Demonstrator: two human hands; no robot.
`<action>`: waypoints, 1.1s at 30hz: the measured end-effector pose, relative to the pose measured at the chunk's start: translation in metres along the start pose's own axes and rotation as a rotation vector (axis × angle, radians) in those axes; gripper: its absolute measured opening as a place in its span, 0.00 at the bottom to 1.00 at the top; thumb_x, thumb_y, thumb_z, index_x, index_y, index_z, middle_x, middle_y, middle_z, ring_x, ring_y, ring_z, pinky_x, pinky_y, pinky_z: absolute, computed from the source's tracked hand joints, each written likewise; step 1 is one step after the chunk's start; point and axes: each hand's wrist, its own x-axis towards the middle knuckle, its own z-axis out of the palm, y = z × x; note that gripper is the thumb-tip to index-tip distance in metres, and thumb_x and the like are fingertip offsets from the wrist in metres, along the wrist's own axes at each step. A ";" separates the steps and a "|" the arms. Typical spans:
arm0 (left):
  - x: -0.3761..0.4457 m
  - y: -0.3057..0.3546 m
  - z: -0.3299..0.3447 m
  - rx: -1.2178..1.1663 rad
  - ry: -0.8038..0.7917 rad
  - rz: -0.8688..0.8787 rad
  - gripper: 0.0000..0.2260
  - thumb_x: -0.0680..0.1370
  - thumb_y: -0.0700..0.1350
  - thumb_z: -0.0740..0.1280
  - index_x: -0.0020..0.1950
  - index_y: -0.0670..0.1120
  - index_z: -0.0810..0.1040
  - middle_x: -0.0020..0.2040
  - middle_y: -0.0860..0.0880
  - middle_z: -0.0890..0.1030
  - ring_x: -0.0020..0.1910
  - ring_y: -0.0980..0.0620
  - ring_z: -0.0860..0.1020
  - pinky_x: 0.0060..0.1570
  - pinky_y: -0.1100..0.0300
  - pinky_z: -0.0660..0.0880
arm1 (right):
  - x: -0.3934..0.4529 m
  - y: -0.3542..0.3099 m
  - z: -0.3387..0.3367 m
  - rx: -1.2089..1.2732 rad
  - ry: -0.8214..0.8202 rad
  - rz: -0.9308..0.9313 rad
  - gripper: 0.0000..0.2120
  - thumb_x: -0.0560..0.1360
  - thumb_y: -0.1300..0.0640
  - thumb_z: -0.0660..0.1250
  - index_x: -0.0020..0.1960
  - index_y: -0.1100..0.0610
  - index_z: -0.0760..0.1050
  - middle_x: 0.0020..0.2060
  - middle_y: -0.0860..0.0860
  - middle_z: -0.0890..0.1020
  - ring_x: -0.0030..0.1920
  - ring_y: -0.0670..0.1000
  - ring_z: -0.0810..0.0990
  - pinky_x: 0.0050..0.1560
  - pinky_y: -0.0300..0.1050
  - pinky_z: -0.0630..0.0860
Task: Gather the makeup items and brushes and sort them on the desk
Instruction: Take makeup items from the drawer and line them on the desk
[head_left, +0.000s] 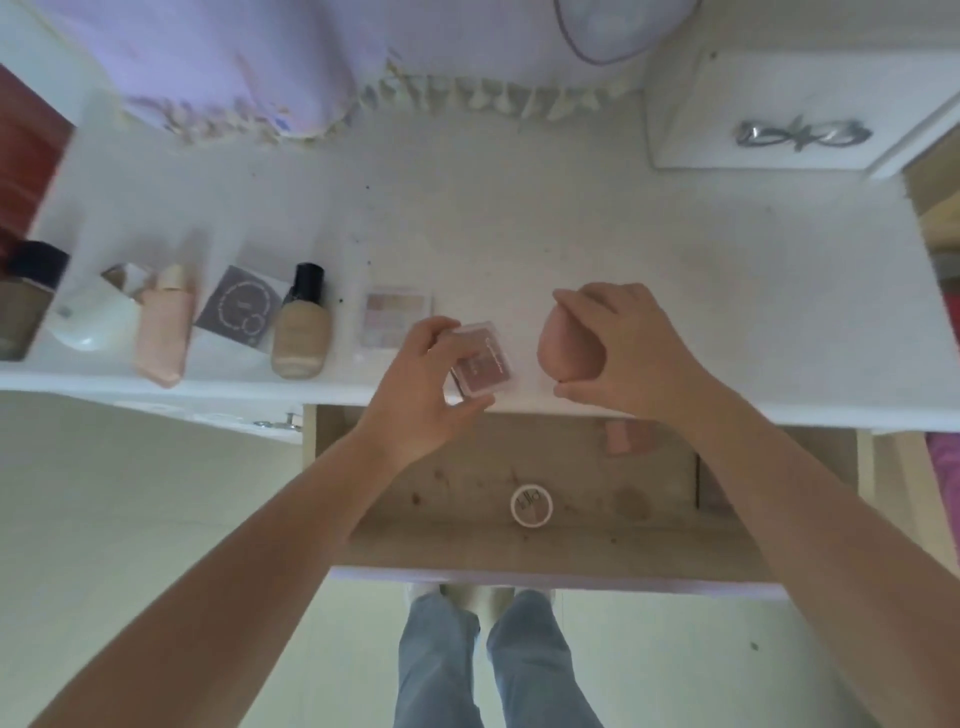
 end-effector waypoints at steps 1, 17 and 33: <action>0.010 0.002 -0.005 -0.010 -0.025 -0.005 0.21 0.66 0.41 0.75 0.57 0.36 0.77 0.61 0.36 0.71 0.59 0.42 0.73 0.55 0.75 0.58 | 0.009 0.002 -0.002 -0.062 -0.045 -0.014 0.41 0.66 0.49 0.72 0.73 0.51 0.55 0.70 0.52 0.62 0.68 0.56 0.57 0.67 0.49 0.58; 0.048 -0.020 -0.014 0.467 -0.336 0.113 0.22 0.75 0.50 0.66 0.68 0.47 0.67 0.74 0.49 0.61 0.76 0.49 0.51 0.74 0.52 0.46 | 0.051 0.006 0.004 0.046 -0.157 -0.124 0.39 0.67 0.53 0.73 0.72 0.56 0.58 0.71 0.52 0.62 0.70 0.53 0.60 0.67 0.43 0.58; -0.043 0.013 0.139 0.141 -0.689 -0.448 0.31 0.74 0.54 0.66 0.71 0.45 0.58 0.69 0.41 0.61 0.66 0.41 0.65 0.60 0.51 0.69 | -0.071 0.074 0.126 0.144 0.078 0.467 0.19 0.73 0.56 0.66 0.61 0.62 0.72 0.55 0.62 0.77 0.55 0.61 0.76 0.49 0.46 0.73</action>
